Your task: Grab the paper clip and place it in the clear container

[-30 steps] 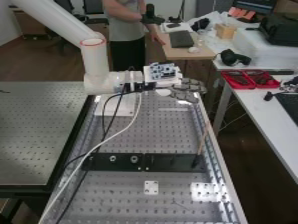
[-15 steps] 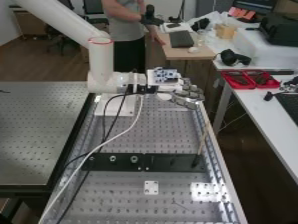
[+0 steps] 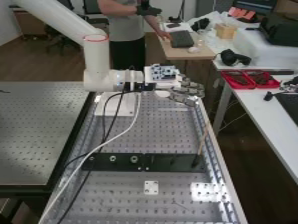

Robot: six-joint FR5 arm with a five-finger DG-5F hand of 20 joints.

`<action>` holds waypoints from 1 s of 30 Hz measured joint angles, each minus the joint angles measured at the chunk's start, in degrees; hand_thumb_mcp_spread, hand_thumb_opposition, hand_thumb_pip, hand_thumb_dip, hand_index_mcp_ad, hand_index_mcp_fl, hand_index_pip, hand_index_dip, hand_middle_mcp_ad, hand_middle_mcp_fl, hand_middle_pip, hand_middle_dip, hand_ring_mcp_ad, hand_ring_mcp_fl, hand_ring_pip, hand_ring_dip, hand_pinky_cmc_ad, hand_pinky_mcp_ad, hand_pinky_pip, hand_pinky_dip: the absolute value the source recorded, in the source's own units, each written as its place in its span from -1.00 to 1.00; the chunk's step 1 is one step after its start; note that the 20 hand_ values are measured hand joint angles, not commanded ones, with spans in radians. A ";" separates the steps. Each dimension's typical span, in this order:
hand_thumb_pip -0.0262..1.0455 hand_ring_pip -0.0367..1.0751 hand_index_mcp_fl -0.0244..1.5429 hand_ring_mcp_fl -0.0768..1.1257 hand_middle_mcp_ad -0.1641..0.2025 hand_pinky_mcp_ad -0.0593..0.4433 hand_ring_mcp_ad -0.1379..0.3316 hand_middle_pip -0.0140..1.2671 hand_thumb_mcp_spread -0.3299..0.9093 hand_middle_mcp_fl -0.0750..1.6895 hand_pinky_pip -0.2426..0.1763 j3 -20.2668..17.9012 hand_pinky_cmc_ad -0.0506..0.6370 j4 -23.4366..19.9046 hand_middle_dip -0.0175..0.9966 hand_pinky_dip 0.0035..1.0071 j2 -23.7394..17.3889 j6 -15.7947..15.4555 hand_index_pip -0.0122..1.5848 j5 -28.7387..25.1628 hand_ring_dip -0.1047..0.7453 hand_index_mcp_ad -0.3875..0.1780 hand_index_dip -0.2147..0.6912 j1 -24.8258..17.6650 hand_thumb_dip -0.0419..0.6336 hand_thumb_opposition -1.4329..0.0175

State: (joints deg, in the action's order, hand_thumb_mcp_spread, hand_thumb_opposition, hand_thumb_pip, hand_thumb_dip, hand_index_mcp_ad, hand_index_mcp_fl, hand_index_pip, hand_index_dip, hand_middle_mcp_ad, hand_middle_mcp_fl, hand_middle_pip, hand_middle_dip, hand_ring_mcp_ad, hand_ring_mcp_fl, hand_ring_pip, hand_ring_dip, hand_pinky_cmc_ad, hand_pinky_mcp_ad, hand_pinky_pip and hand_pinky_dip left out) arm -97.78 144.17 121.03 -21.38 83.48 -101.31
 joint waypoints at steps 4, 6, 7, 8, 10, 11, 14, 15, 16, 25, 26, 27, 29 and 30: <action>0.40 -0.77 -0.82 -0.87 0.33 0.35 0.09 -0.77 0.12 -0.91 -0.14 -3.06 0.09 -1.14 -0.62 -0.33 -4.97 -0.19 0.42 0.03 -0.54 -0.21 -0.40 0.66 0.06 -0.17; 0.40 -0.76 -0.81 -0.87 0.32 0.34 0.09 -0.77 0.12 -0.91 -0.20 -4.20 0.09 -1.35 -0.62 -0.28 -7.02 -0.42 0.35 0.06 -0.54 -0.20 -0.40 1.03 0.06 -0.17; 0.40 -0.76 -0.82 -0.87 0.32 0.35 0.09 -0.77 0.12 -0.91 -0.20 -4.85 0.09 -1.34 -0.62 -0.25 -8.25 -0.57 0.30 0.11 -0.54 -0.20 -0.40 1.29 0.06 -0.17; 0.40 -0.76 -0.82 -0.87 0.32 0.34 0.09 -0.77 0.10 -0.91 -0.20 -5.26 0.09 -1.29 -0.62 -0.25 -9.08 -0.66 0.24 0.14 -0.54 -0.20 -0.40 1.48 0.06 -0.17; 0.35 -0.77 -0.82 -0.87 0.32 0.34 0.09 -0.77 0.10 -0.91 -0.20 -6.45 0.09 -0.73 -0.62 -0.25 -11.76 -0.98 0.13 0.27 -0.54 -0.18 -0.40 2.24 0.05 -0.17; 0.32 -0.77 -0.79 -0.87 0.34 0.34 0.09 -0.77 0.10 -0.91 -0.20 -6.71 0.09 -0.49 -0.62 -0.25 -12.41 -1.08 0.11 0.32 -0.54 -0.17 -0.40 2.47 0.06 -0.18; 0.31 -0.77 -0.78 -0.87 0.32 0.34 0.09 -0.76 0.10 -0.91 -0.20 -7.86 0.09 1.60 -0.62 -0.25 -15.92 -1.93 0.03 0.53 -0.54 -0.12 -0.40 4.07 0.05 -0.15; 0.31 -0.76 -0.77 -0.87 0.32 0.34 0.09 -0.76 0.10 -0.91 -0.20 -8.22 0.09 2.87 -0.62 -0.25 -17.26 -2.46 0.03 0.62 -0.54 -0.12 -0.39 4.94 0.05 -0.15; 0.31 -0.77 -0.77 -0.87 0.32 0.34 0.09 -0.77 0.10 -0.91 -0.20 -8.46 0.09 3.88 -0.62 -0.25 -18.22 -3.08 0.00 0.68 -0.54 -0.12 -0.39 5.68 0.05 -0.15; 0.28 -0.77 -0.72 -0.87 0.34 0.35 0.09 -0.77 0.10 -0.91 -0.21 -7.90 0.09 10.28 -0.62 -0.24 -21.73 -6.44 -0.10 2.87 -0.54 -0.12 -0.35 8.98 0.05 -0.15; 0.28 -0.77 -0.73 -0.87 0.34 0.35 0.09 -0.77 0.10 -0.91 -0.21 -7.73 0.09 10.73 -0.62 -0.24 -21.87 -6.76 -0.11 3.06 -0.54 -0.12 -0.35 9.13 0.05 -0.15; 0.28 -0.77 -0.73 -0.87 0.32 0.35 0.09 -0.77 0.10 -0.91 -0.21 -7.28 0.09 11.82 -0.62 -0.24 -22.24 -7.62 -0.13 3.54 -0.54 -0.12 -0.35 9.46 0.05 -0.15; 0.28 -0.77 -0.73 -0.87 0.34 0.35 0.09 -0.77 0.10 -0.91 -0.21 -6.77 0.09 12.96 -0.62 -0.24 -22.77 -8.81 -0.16 4.02 -0.54 -0.12 -0.35 9.86 0.05 -0.15; 0.28 -0.77 -0.73 -0.87 0.34 0.35 0.09 -0.77 0.10 -0.91 -0.21 -6.54 0.09 13.45 -0.62 -0.24 -23.10 -9.41 -0.17 4.25 -0.54 -0.12 -0.35 10.06 0.05 -0.15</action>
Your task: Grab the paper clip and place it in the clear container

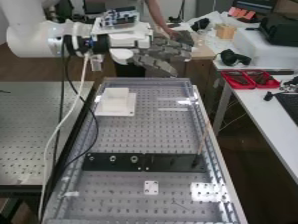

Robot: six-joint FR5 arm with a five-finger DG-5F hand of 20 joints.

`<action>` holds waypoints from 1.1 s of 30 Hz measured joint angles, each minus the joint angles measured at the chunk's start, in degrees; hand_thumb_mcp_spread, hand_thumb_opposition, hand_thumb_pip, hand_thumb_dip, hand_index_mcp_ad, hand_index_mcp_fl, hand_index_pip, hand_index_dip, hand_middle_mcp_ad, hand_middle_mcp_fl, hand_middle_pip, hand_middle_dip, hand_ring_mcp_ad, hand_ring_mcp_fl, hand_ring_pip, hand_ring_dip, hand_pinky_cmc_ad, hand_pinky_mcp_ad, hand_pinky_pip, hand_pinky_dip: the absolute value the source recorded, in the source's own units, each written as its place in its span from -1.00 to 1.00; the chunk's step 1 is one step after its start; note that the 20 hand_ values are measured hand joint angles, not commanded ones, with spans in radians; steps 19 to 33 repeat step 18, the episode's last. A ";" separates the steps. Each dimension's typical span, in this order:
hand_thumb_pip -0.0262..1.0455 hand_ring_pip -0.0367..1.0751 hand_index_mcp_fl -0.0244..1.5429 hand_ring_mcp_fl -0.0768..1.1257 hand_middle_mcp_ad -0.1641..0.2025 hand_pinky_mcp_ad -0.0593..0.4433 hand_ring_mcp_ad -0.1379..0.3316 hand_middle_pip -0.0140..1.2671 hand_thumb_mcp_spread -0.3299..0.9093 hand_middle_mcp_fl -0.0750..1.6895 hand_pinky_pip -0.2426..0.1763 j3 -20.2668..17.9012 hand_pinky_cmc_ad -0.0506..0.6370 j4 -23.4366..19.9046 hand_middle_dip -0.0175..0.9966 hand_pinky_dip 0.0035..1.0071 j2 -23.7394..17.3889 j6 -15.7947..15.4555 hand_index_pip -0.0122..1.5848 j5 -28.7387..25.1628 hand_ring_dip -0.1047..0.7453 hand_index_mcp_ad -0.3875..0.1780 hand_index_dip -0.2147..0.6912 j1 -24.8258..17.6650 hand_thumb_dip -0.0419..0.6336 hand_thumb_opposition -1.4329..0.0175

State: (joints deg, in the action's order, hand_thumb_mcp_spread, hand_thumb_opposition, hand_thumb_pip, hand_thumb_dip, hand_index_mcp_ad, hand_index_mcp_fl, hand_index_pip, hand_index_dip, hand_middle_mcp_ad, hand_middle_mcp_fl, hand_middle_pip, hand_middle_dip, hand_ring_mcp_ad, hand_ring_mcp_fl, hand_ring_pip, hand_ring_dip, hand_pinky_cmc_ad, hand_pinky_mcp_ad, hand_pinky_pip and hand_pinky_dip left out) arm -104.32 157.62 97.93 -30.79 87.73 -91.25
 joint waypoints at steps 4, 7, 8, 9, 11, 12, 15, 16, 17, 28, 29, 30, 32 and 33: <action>0.28 -0.77 -0.73 -0.87 0.32 0.35 0.09 -0.77 0.10 -0.91 -0.21 0.34 0.09 1.04 -0.62 -0.25 -1.14 -1.52 -0.22 0.12 -0.54 -0.12 -0.35 0.63 0.05 -0.15; 0.28 -0.77 -0.72 -0.87 0.34 0.35 0.09 -0.77 0.09 -0.91 -0.21 0.12 0.10 1.39 -0.62 -0.24 -1.59 -2.47 -0.24 -0.51 -0.54 -0.12 -0.35 0.99 0.05 -0.15; 0.28 -0.77 -0.73 -0.87 0.34 0.35 0.09 -0.77 0.10 -0.91 -0.21 0.07 0.10 1.46 -0.62 -0.21 -1.65 -2.58 -0.26 -0.61 -0.54 -0.11 -0.35 1.08 0.05 -0.15; 0.28 -0.77 -0.72 -0.87 0.34 0.35 0.09 -0.77 0.07 -0.91 -0.21 -0.03 0.10 1.59 -0.62 -0.21 -1.76 -2.78 -0.28 -0.77 -0.54 -0.09 -0.35 1.24 0.05 -0.16; 0.26 -0.77 -0.71 -0.87 0.32 0.35 0.09 -0.77 0.07 -0.91 -0.22 -0.29 0.10 1.70 -0.62 -0.19 -1.99 -3.24 -0.35 -1.02 -0.54 -0.08 -0.33 1.46 0.04 -0.16; 0.25 -0.77 -0.69 -0.87 0.32 0.35 0.09 -0.77 0.06 -0.91 -0.23 -0.56 0.11 1.72 -0.62 -0.15 -2.23 -3.77 -0.41 -1.18 -0.54 -0.08 -0.32 1.60 0.03 -0.14; 0.18 -0.77 -0.69 -0.87 0.34 0.35 0.09 -0.77 0.01 -0.91 -0.23 -0.88 0.11 1.94 -0.62 -0.15 -2.61 -4.43 -0.57 -1.32 -0.54 -0.05 -0.29 1.94 0.01 -0.11; 0.18 -0.77 -0.68 -0.87 0.34 0.35 0.09 -0.77 0.02 -0.91 -0.23 -0.98 0.11 2.05 -0.62 -0.15 -2.73 -4.60 -0.62 -1.32 -0.54 -0.03 -0.29 2.07 0.01 -0.11; 0.17 -0.76 -0.69 -0.87 0.34 0.35 0.09 -0.77 0.02 -0.91 -0.23 -1.07 0.10 2.11 -0.62 -0.12 -2.82 -4.76 -0.65 -1.32 -0.54 -0.01 -0.29 2.16 -0.04 -0.12; 0.16 -0.76 -0.68 -0.87 0.34 0.35 0.08 -0.77 0.02 -0.91 -0.23 -1.22 0.11 2.18 -0.62 -0.11 -2.99 -5.02 -0.68 -1.25 -0.54 -0.01 -0.31 2.30 -0.05 -0.12; 0.16 -0.76 -0.68 -0.87 0.34 0.35 0.08 -0.77 0.02 -0.91 -0.23 -1.22 0.11 2.18 -0.62 -0.11 -2.99 -5.02 -0.68 -1.25 -0.54 -0.01 -0.31 2.30 -0.05 -0.12; 0.16 -0.76 -0.68 -0.87 0.34 0.35 0.08 -0.77 0.02 -0.91 -0.23 -1.22 0.11 2.18 -0.62 -0.11 -2.99 -5.02 -0.68 -1.25 -0.54 -0.01 -0.31 2.30 -0.05 -0.12; 0.16 -0.76 -0.68 -0.87 0.34 0.35 0.08 -0.77 0.02 -0.91 -0.23 -1.22 0.11 2.18 -0.62 -0.11 -2.99 -5.02 -0.68 -1.25 -0.54 -0.01 -0.31 2.30 -0.05 -0.12; 0.16 -0.76 -0.68 -0.87 0.34 0.35 0.08 -0.77 0.02 -0.91 -0.23 -1.22 0.11 2.18 -0.62 -0.11 -2.99 -5.02 -0.68 -1.25 -0.54 -0.01 -0.31 2.30 -0.05 -0.12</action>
